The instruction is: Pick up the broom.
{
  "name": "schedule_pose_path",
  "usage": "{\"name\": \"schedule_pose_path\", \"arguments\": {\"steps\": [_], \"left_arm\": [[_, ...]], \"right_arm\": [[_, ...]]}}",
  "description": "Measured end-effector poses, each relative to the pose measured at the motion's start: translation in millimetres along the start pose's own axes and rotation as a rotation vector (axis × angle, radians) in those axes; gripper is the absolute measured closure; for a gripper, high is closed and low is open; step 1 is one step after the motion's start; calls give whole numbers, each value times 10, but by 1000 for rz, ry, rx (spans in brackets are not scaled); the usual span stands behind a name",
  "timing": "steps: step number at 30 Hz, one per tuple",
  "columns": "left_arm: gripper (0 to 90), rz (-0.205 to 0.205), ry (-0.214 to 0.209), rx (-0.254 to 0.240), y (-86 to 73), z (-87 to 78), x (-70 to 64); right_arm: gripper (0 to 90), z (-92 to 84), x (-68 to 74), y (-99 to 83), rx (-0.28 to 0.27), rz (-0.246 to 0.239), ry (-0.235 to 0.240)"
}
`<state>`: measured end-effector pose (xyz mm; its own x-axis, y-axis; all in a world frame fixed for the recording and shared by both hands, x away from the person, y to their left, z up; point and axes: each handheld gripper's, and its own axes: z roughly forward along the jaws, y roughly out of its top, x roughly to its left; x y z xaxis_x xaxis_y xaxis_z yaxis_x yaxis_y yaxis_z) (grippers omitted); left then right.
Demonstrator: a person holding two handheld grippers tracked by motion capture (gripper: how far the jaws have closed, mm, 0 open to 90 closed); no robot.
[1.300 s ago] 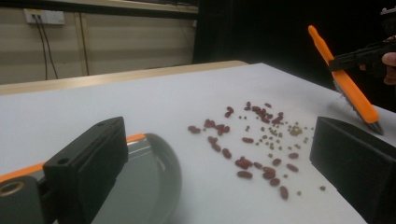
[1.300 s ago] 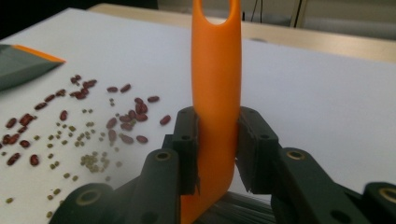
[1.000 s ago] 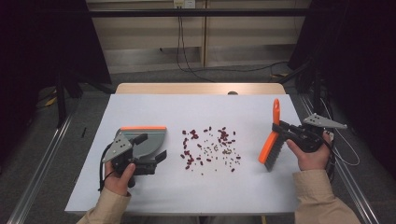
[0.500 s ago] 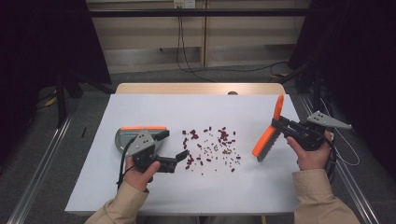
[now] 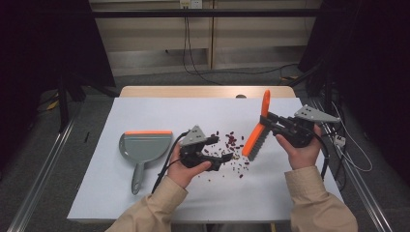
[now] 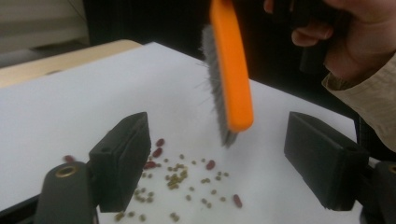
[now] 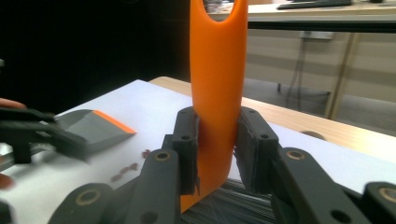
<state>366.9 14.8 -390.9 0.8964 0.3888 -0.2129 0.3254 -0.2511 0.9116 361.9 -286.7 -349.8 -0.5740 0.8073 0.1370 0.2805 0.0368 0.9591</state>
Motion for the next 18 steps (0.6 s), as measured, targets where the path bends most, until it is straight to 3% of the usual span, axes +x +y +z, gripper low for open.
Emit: {"name": "schedule_pose_path", "arguments": {"steps": [4,6,8,14,18], "left_arm": [[286,-18,5,71,-9,236,1],[388,-27,29,95,-26,298,14],[417,-58,27,75,-36,324,39],[657,-51,41,87,-40,333,60],[698,-79,110,88,-46,275,80]], "right_arm": [[712,126,103,33,2,-3,25],[712,175,145,49,2,-10,39],[712,216,182,65,11,-19,51],[711,351,300,79,25,-35,74],[708,437,381,96,31,-42,69]]}}
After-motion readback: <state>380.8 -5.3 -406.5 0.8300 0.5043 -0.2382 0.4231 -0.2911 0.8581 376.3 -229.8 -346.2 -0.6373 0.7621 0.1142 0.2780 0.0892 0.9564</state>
